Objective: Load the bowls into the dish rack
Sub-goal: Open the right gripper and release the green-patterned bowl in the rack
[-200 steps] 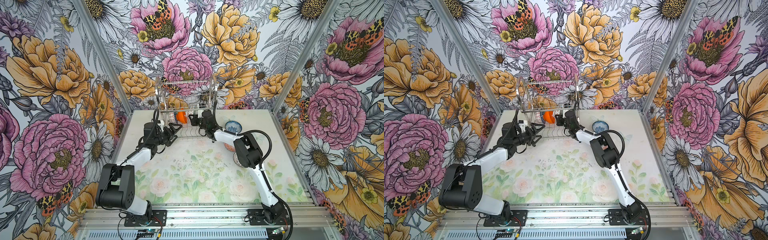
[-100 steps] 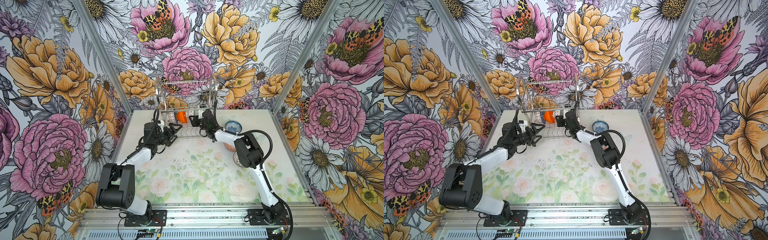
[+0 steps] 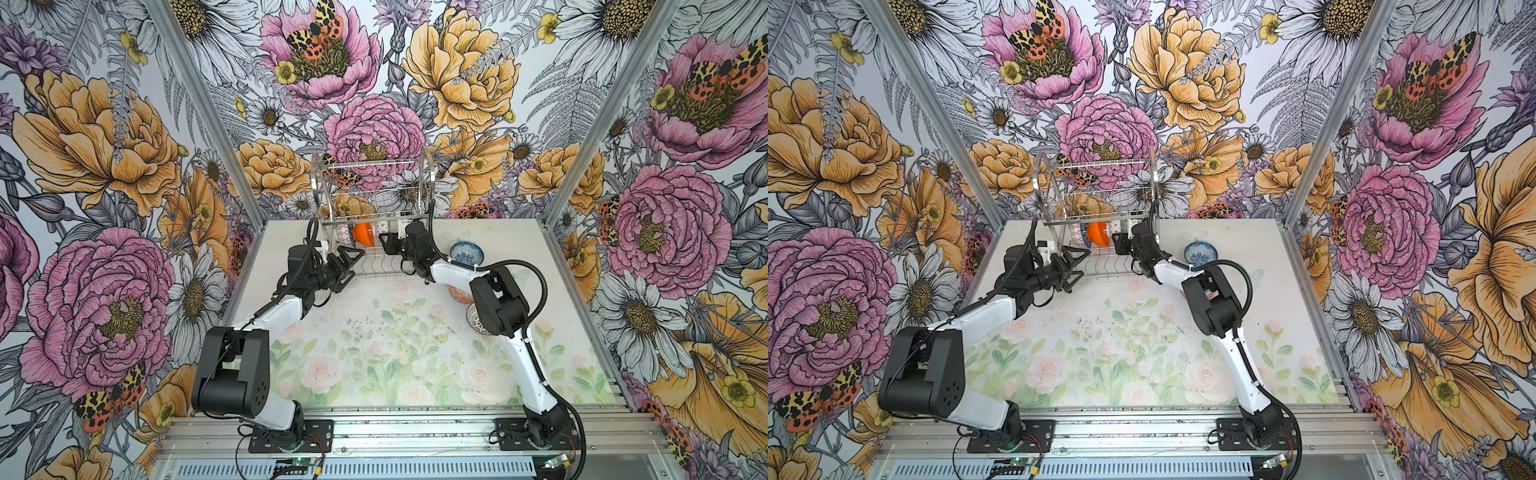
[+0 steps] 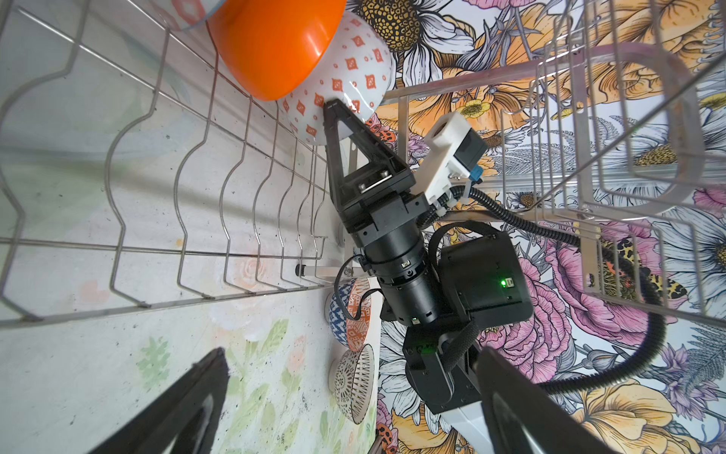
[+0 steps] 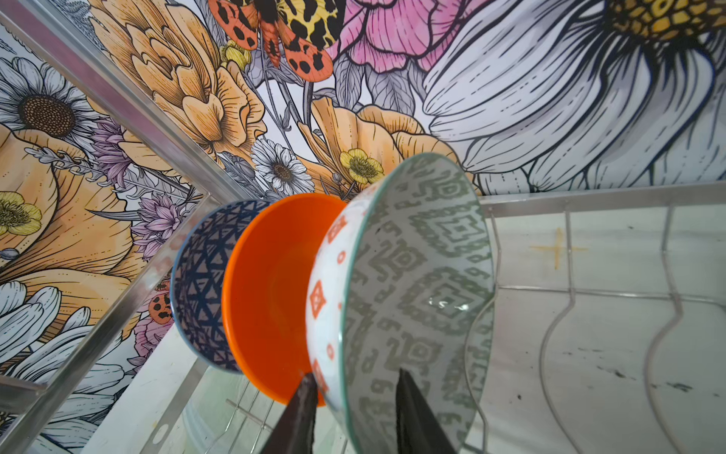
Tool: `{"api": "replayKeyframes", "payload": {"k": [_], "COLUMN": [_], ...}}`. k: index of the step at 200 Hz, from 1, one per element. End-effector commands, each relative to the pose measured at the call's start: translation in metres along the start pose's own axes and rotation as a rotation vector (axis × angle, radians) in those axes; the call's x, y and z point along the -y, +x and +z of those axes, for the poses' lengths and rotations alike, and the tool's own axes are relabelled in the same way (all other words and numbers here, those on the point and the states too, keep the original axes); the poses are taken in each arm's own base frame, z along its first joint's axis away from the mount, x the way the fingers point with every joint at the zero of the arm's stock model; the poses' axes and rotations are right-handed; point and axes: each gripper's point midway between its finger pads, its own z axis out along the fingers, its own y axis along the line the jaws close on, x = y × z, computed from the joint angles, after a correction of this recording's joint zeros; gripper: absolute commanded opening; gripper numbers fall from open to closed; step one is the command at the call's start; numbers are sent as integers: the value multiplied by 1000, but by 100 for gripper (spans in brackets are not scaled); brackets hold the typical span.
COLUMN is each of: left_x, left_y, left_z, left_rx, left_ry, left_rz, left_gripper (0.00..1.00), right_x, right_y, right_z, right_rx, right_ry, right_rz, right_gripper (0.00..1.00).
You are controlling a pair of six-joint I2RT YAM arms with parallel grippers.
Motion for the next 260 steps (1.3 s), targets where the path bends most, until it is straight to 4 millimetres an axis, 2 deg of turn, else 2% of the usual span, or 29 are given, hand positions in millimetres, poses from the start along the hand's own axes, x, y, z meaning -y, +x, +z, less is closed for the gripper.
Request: {"api": "replayKeyframes", "payload": {"k": [1,149,222,260], "left_x": [2,1,0,1], "left_y": [3,3,3,5], "left_z": [2,2,0,-4], "left_rx": [-14,-13,-4,-4], "left_ry": [15,14,10,-6], "left_rz": [7,5,9,20], "left_gripper": [99,99,99,99], "right_x": [-9,-13,-24,-34], "right_y": [-34,-35,-34,-29], "right_z": [-16,-24,-31,-42], "right_rx": [54,51,49,52], "right_ry": [4,2,-14,-30], "right_rz": [-17,-24,-28,-22], "right_gripper": [35,40,45,47]}}
